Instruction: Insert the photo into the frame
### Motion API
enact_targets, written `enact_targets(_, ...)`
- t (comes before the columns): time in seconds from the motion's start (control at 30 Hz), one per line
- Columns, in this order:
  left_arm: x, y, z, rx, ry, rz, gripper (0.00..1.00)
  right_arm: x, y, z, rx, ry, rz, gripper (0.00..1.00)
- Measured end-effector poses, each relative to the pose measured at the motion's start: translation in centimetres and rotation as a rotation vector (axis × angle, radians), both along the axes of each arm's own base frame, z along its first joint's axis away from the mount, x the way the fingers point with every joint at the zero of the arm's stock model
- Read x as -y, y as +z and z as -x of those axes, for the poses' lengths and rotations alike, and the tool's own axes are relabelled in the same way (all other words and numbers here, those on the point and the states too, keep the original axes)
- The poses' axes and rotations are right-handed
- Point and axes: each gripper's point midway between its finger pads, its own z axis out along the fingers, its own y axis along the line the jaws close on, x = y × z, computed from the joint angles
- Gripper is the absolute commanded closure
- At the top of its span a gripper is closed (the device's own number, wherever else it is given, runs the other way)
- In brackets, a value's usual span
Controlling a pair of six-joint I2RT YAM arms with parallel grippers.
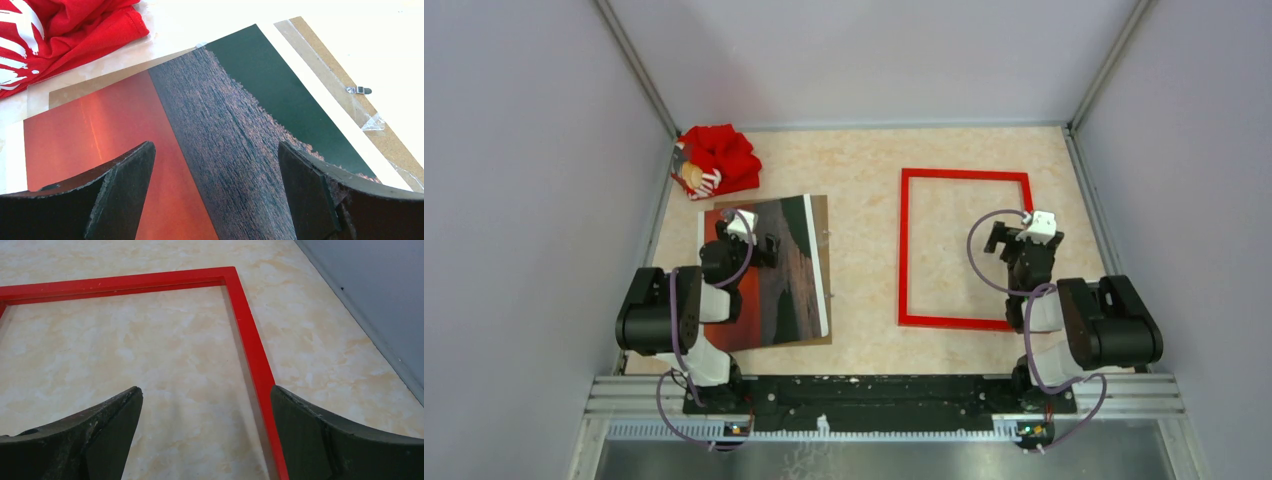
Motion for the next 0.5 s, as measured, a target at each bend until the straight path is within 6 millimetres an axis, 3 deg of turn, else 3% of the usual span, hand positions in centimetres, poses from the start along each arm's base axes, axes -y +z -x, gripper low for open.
enact_targets(0.5, -0.59, 0.14, -0.25, -0.03, 0.031, 0.003, 0.01, 0.94, 0.55, 0.35, -0.045, -0.071, -0.032, 0.01)
